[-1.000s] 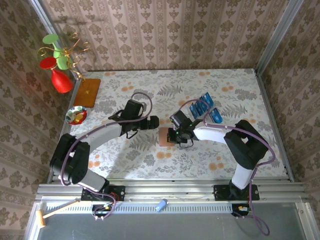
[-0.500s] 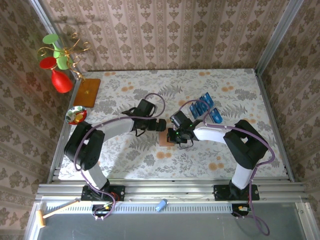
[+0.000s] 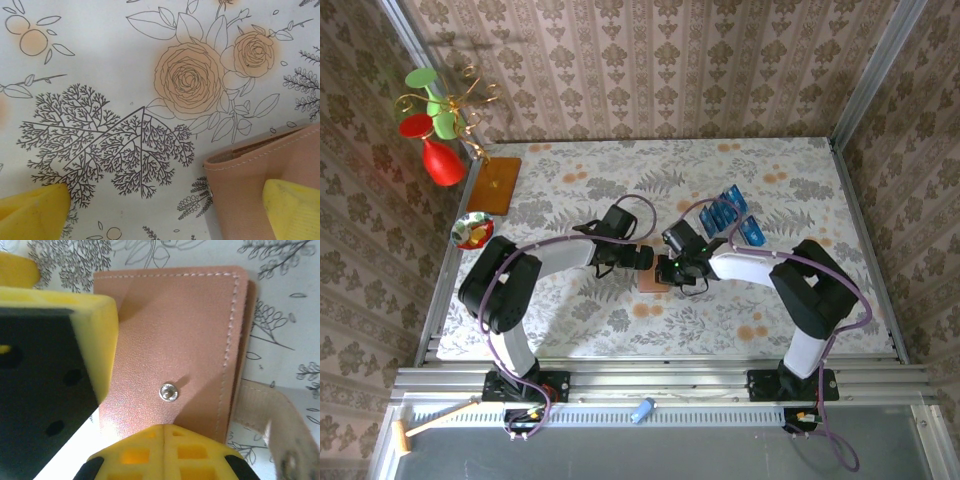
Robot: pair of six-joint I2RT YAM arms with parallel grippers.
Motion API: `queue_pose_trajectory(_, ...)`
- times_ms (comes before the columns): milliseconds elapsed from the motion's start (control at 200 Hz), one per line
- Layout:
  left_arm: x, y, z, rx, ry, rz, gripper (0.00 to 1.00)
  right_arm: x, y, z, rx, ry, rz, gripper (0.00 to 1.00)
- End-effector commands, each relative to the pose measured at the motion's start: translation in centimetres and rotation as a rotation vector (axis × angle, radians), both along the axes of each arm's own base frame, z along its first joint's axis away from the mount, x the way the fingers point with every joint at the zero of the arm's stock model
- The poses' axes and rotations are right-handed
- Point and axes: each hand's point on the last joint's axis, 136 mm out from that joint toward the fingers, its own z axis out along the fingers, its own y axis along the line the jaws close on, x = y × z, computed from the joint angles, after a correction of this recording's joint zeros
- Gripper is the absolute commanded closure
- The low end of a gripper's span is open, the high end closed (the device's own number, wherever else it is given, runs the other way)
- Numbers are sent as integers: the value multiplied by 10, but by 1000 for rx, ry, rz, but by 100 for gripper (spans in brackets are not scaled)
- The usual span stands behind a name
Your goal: Put the credit cards into the card holder
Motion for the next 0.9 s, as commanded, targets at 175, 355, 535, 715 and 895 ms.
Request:
queue_pose_trajectory(175,-10,19,-21,75,34,36,0,7,-24,45,-2,-75,-30,99)
queue_pose_trajectory(355,-11,20,-22,76,32,39,0,1,-21,46,-3,-70,-7,100)
queue_pose_trajectory(535,-11,21,-22,80,31,43,0,-7,-17,30,-10,-44,-2,100)
queue_pose_trajectory(715,-12,25,-24,94,27,49,0,-6,-18,31,-15,-48,-5,99)
queue_pose_trajectory(895,-14,30,-29,111,28,54,0,-1,-28,41,-53,-75,-21,93)
